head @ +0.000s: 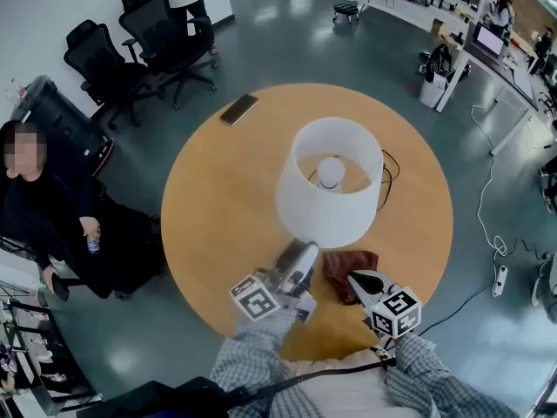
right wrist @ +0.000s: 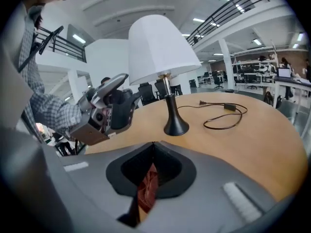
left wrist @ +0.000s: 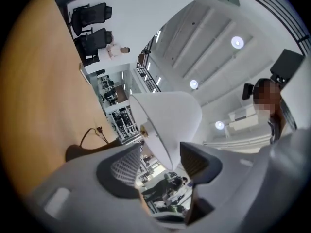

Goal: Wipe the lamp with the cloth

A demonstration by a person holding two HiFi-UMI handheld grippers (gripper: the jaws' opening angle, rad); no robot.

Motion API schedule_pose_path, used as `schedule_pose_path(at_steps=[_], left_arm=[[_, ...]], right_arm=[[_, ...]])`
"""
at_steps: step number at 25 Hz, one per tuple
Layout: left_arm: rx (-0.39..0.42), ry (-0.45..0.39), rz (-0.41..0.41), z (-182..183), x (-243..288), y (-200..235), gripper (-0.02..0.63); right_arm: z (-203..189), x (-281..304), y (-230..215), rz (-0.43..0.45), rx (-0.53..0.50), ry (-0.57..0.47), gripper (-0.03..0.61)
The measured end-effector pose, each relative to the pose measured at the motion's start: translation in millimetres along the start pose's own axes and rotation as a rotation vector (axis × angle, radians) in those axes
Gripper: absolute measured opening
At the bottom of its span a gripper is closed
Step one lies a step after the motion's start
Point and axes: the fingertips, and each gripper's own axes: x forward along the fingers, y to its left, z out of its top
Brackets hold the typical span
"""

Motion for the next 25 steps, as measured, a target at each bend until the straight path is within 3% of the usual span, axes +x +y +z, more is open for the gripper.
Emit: schedule_pose_path(at_steps=[2, 3, 6, 9, 13, 15, 18, 21, 25], left_arm=[[-0.02, -0.02, -0.024, 4, 4, -2, 0.244], [-0.024, -0.026, -0.037, 5, 5, -3, 0.242], [0.011, -0.029, -0.074, 7, 6, -11, 0.207], [0.043, -0.032, -0.085, 8, 8, -18, 0.135], [0.051, -0.026, -0.069, 7, 9, -18, 0.133], [0.055, -0.024, -0.063, 7, 8, -17, 0.133], [0.058, -0.027, -0.058, 8, 8, -16, 0.133], [0.06, -0.033, -0.053, 9, 9, -16, 0.133], [0.063, -0.033, -0.044, 6, 8, -15, 0.135]], right_arm=[[-9, 10, 3, 0.029, -0.067, 0.062, 0.016], [-13, 16, 5, 0.049, -0.095, 0.09, 0.088], [-28, 34, 11, 0.095, -0.161, 0.176, 0.214], [-54, 49, 17, 0.125, -0.245, 0.295, 0.239], [-69, 58, 19, 0.092, -0.357, 0.384, 0.242], [-67, 59, 15, 0.067, -0.394, 0.388, 0.193], [-67, 60, 7, 0.08, -0.346, 0.384, 0.09], [-65, 55, 2, 0.134, -0.232, 0.356, 0.066], [-25, 32, 0, 0.167, 0.016, 0.168, 0.061]])
